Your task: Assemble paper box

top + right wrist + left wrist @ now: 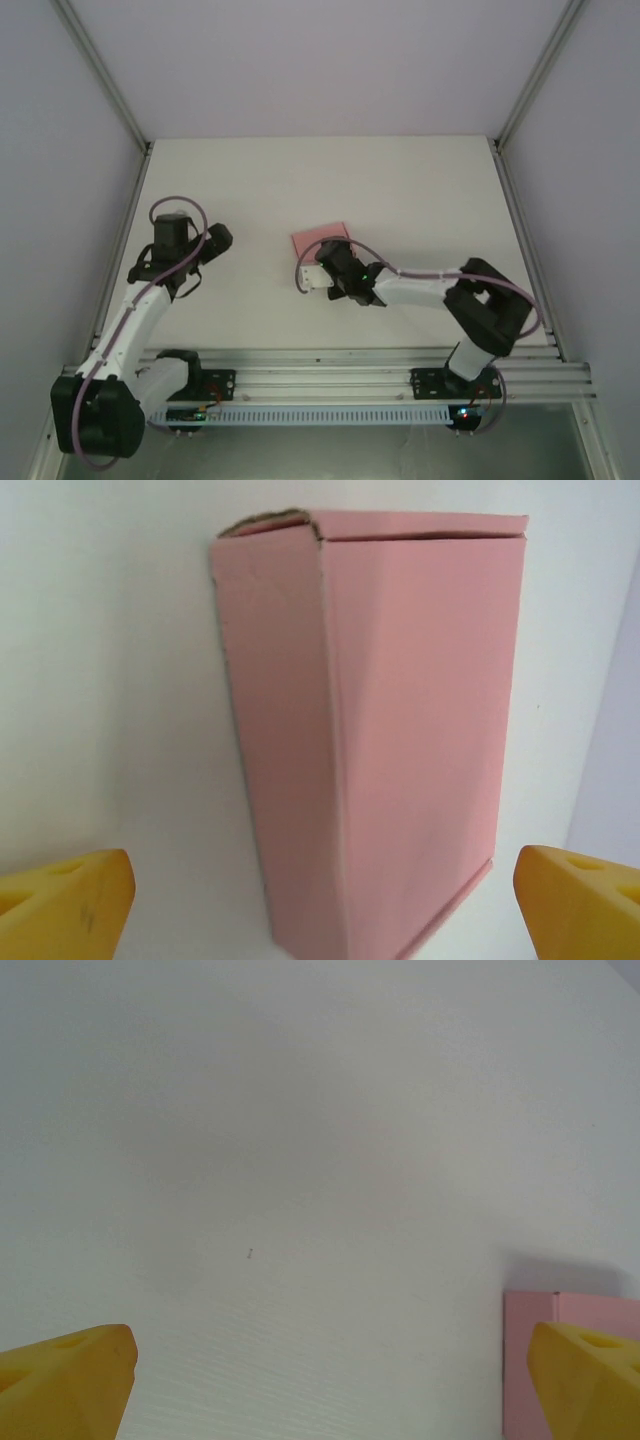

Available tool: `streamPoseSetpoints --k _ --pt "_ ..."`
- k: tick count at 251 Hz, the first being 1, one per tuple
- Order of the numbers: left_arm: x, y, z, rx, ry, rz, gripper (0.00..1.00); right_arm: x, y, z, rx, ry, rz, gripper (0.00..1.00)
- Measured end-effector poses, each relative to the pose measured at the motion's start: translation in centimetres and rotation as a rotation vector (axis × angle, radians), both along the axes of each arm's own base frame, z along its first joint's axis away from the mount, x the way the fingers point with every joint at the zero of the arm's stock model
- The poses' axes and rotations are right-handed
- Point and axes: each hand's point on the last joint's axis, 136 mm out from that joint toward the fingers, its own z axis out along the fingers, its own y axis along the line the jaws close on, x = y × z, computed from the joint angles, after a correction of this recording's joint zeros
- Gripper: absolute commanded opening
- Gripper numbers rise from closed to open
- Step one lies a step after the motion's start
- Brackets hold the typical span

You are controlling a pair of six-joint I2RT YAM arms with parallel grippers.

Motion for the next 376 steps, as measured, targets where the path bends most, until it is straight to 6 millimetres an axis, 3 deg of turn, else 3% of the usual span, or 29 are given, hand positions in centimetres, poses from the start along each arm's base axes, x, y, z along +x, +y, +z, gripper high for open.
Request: streamPoseSetpoints --k 33,51,75,90,108,120,133,146,166,181,194,218,253,278,304,332,351,376 --pt "0.4 0.9 -0.3 0.062 0.004 0.008 1.00 -0.8 -0.4 5.4 0.156 0.020 -0.072 0.99" --pt "0.9 1.9 0.2 0.128 -0.030 0.028 1.00 -0.1 -2.0 8.9 0.292 0.015 -0.177 0.99" --pt "2.0 3.6 0.9 0.241 -0.113 0.064 0.99 2.8 -7.2 12.6 0.519 0.021 -0.415 0.99" --pt "2.4 4.4 0.7 0.311 -0.164 0.068 1.00 5.1 -12.6 14.2 0.690 -0.007 -0.606 0.99" --pt "2.7 5.2 -0.5 0.401 -0.238 0.065 0.99 6.6 -19.6 14.0 0.864 -0.069 -0.832 0.99" --pt "2.6 5.6 -1.9 0.455 -0.270 0.054 1.00 6.8 -23.7 12.3 0.948 -0.102 -0.973 1.00" --pt "2.2 6.0 -3.9 0.515 -0.278 0.036 0.99 6.6 -26.6 9.4 1.014 -0.089 -1.082 1.00" --pt "1.9 6.3 -5.6 0.559 -0.258 0.013 1.00 6.3 -28.2 6.3 1.048 -0.060 -1.145 1.00" --pt "2.4 6.5 -6.6 0.601 -0.253 -0.021 1.00 6.0 -29.1 2.1 1.099 -0.003 -1.205 1.00" --pt "3.4 6.2 -6.1 0.614 -0.298 -0.040 0.99 5.9 -29.2 0.3 1.119 0.042 -1.221 1.00" --pt "4.0 5.9 -5.8 0.618 -0.334 -0.057 1.00 6.4 -28.9 0.6 1.164 0.051 -1.196 1.00" --pt "4.7 5.5 -5.0 0.614 -0.386 -0.080 1.00 7.4 -28.2 2.8 1.252 0.038 -1.102 1.00" --pt "5.5 6.2 -4.3 0.601 -0.425 -0.072 0.99 7.7 -27.8 4.1 1.248 0.015 -1.039 1.00" --pt "6.5 6.6 -4.6 0.585 -0.481 -0.062 1.00 7.6 -27.8 3.3 1.261 -0.009 -1.022 1.00" --pt "6.4 6.2 -7.6 0.552 -0.412 -0.120 0.99 7.6 -27.6 0.5 1.252 0.015 -1.027 0.99" --pt "7.5 5.5 -7.0 0.530 -0.429 -0.156 1.00 7.7 -27.9 -3.1 1.224 0.101 -1.094 1.00" --pt "8.8 5.3 -5.7 0.526 -0.460 -0.161 1.00 8.6 -28.8 -2.4 1.224 0.051 -1.131 1.00" --pt "9.4 5.2 -4.9 0.525 -0.479 -0.163 0.99 10.1 -28.0 -0.5 1.236 -0.012 -1.100 1.00"
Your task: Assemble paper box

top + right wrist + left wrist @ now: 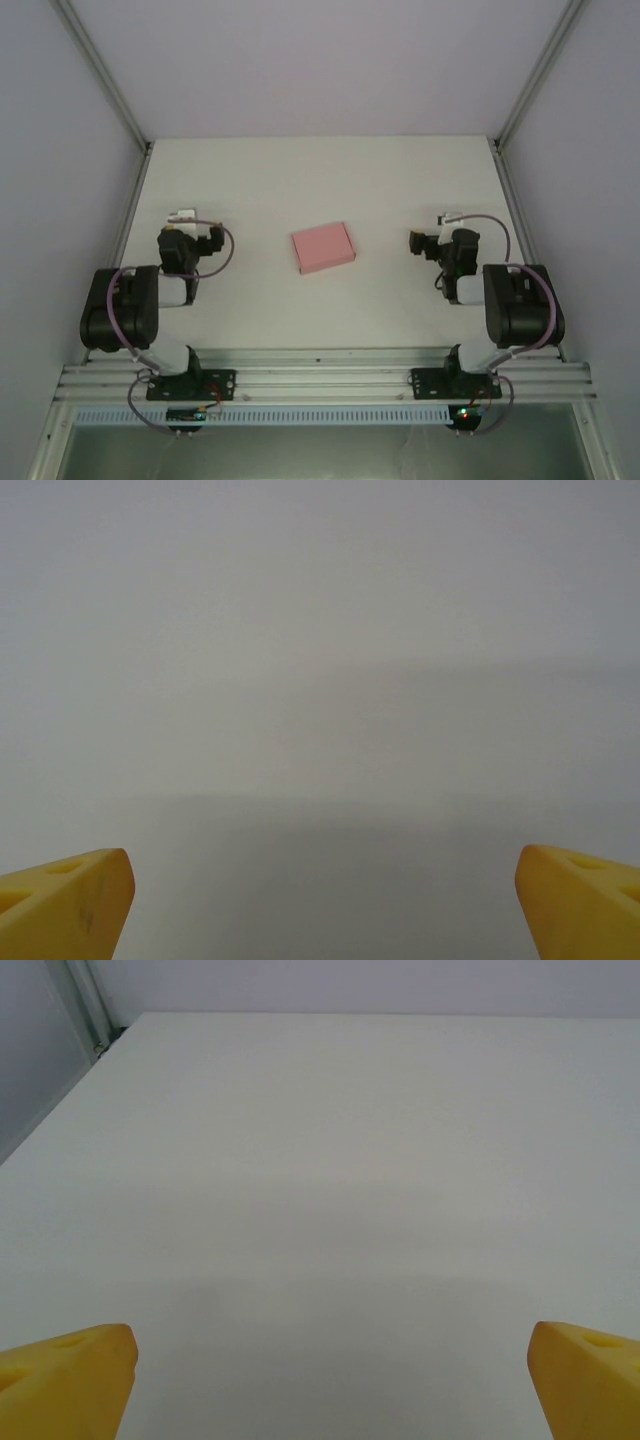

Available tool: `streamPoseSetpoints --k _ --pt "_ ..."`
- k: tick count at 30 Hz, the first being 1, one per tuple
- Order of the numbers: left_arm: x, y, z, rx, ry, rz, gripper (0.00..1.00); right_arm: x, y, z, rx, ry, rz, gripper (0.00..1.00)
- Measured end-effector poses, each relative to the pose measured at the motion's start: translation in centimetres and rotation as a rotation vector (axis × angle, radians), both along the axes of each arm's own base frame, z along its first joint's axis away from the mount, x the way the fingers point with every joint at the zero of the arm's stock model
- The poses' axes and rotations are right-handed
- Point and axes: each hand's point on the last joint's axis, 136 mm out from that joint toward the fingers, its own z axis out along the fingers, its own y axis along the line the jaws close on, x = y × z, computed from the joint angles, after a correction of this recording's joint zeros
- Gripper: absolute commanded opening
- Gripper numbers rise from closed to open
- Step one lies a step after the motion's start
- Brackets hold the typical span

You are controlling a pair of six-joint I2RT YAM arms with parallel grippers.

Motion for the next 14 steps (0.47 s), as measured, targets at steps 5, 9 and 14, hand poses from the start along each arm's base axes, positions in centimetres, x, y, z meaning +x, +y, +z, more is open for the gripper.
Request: streamPoseSetpoints --k 5,9,14 --pt "-0.16 -0.01 -0.49 -0.001 0.021 0.000 1.00 0.17 -0.20 0.15 -0.012 -0.003 -0.020 1.00" --pt "-0.20 -0.02 -0.59 -0.001 0.025 0.000 1.00 0.17 -0.35 0.13 -0.015 -0.002 -0.029 1.00" --pt "-0.20 -0.02 -0.60 -0.001 0.026 0.000 1.00 0.17 -0.35 0.13 -0.015 -0.002 -0.029 1.00"
